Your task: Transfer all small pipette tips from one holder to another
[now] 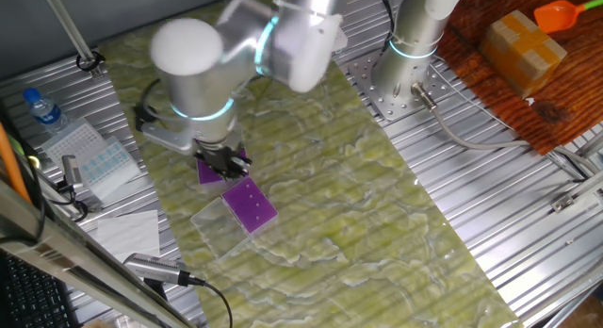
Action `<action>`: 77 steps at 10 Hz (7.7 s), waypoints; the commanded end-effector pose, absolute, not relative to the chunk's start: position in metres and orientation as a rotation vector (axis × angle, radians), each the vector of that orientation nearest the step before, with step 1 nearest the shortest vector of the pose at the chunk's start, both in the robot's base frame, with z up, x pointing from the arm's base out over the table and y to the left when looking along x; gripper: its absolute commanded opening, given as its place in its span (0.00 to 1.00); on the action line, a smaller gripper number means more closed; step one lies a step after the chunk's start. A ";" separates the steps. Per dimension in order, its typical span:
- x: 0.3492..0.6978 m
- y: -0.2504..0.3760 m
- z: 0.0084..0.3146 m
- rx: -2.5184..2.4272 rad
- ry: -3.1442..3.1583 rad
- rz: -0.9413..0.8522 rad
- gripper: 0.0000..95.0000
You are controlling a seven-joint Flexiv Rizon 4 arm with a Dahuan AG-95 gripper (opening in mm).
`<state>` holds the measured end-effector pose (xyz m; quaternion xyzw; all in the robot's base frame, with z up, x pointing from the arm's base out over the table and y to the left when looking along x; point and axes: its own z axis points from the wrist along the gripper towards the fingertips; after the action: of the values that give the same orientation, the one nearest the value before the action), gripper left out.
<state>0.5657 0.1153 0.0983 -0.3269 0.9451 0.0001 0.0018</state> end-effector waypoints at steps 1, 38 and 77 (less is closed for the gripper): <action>0.569 0.122 0.093 -1.010 2.971 -0.001 0.00; 0.575 0.043 0.061 -1.289 2.829 -0.035 0.40; 0.566 0.157 0.088 -0.876 3.013 0.029 0.00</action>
<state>0.5670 0.1567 0.0870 -0.2794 0.9601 0.0088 0.0022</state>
